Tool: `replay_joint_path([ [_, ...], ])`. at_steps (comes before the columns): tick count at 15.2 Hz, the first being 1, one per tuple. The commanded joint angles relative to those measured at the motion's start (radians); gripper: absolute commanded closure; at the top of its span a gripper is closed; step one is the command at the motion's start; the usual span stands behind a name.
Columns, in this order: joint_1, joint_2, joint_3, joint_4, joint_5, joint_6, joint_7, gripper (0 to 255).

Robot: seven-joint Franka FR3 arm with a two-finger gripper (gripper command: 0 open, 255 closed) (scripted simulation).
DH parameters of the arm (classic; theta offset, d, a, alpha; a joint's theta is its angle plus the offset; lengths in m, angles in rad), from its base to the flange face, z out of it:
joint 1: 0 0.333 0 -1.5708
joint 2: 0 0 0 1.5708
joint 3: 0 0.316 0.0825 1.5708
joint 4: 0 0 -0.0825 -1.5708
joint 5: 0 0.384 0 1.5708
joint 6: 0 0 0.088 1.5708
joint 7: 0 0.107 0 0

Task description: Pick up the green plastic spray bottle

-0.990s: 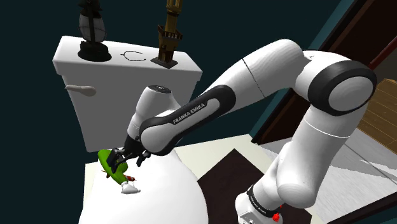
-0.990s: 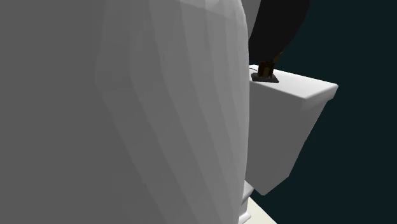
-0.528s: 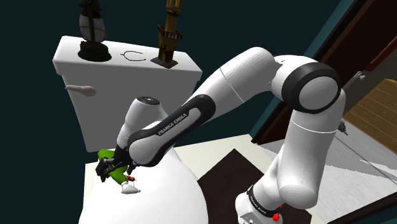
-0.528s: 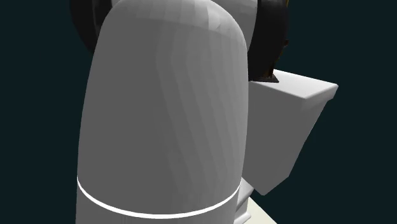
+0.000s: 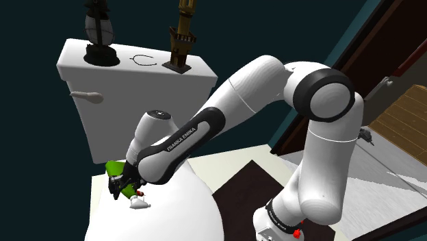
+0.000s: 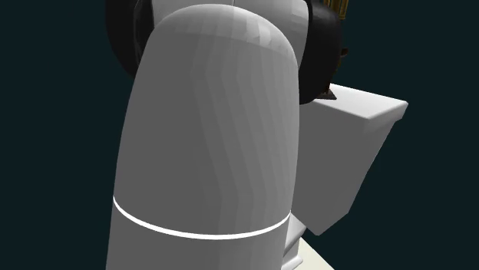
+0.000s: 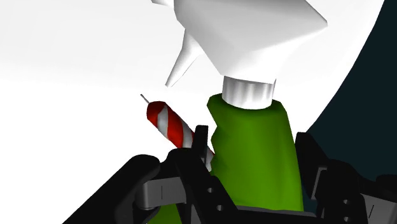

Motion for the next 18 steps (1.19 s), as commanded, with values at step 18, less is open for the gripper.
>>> replay_joint_path([
  [18,-0.018,-0.133,0.015,-0.003,0.016,-0.125,0.022,255],
])
